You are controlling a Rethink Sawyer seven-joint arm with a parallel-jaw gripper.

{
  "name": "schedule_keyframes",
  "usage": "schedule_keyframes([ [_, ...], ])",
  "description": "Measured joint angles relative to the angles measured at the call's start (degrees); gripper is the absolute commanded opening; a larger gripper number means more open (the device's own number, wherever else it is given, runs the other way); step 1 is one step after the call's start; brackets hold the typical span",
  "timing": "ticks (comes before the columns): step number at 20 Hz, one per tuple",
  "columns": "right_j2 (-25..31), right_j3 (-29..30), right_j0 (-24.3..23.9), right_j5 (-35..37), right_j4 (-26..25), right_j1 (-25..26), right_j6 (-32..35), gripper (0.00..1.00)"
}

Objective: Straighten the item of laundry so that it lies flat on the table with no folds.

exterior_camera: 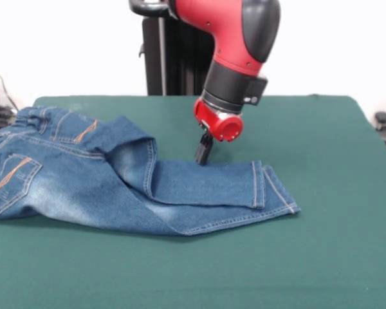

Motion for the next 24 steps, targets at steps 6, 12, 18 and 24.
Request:
schedule_keyframes([
  [6,0.00,-0.23,0.60,0.00,0.00,-0.14,0.00,0.00],
  [12,-0.08,-0.59,0.60,0.00,0.00,-0.36,0.00,1.00],
  [18,-0.09,-0.91,0.60,0.00,-0.01,-0.37,0.00,1.00],
  [24,-0.09,-1.54,0.22,0.01,-0.01,-0.34,0.00,1.00],
])
